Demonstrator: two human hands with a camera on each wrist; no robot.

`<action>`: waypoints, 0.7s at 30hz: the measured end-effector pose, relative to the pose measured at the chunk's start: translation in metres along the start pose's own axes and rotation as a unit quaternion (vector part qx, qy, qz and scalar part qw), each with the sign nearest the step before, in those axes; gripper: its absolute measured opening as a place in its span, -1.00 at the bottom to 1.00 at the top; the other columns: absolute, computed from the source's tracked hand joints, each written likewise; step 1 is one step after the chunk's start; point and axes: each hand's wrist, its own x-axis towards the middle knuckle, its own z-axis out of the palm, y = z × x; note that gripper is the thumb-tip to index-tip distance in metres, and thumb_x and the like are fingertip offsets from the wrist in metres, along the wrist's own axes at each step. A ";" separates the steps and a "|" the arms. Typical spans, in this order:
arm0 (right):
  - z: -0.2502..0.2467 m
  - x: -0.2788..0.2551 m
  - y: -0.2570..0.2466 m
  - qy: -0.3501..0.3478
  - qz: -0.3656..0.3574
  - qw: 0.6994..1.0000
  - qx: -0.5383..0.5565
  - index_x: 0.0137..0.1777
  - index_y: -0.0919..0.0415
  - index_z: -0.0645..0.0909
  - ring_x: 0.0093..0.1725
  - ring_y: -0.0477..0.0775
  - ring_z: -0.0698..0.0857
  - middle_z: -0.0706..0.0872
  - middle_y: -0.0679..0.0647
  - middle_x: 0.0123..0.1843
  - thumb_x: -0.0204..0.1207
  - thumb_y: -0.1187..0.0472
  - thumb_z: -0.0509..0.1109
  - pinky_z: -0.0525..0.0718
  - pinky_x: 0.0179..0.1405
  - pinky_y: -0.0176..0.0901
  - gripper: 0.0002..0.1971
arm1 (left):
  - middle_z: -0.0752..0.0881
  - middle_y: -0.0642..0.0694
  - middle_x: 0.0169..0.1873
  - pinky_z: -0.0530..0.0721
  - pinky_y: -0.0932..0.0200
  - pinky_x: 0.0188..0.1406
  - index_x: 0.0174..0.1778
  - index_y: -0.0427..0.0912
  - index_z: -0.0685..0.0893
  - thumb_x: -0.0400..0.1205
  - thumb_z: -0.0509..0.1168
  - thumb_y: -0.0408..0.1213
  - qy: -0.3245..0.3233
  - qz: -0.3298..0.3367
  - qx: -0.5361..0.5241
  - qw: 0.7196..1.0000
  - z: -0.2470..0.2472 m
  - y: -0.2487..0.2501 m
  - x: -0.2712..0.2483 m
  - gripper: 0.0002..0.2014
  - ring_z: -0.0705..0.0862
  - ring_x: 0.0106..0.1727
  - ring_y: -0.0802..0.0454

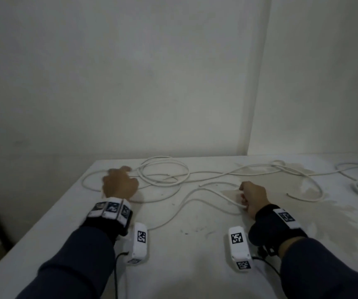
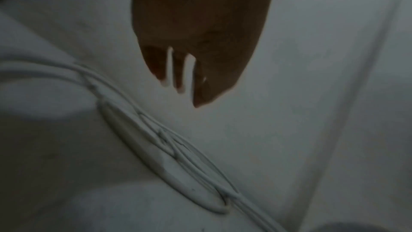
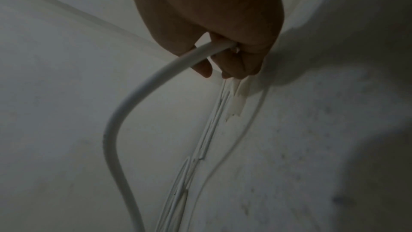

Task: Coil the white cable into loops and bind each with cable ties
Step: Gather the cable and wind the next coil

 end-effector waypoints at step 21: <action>-0.001 0.020 0.022 0.051 -0.115 0.986 -0.106 -0.55 0.28 0.33 -0.34 0.20 0.45 0.42 0.17 -0.51 0.46 0.43 0.25 0.39 -0.33 -0.06 -0.66 | 0.48 -0.02 -0.38 0.46 0.30 -0.50 -0.16 -0.14 0.52 0.79 0.03 -0.32 0.017 0.098 -0.627 0.772 0.006 0.114 0.017 -0.76 0.41 -0.59 0.27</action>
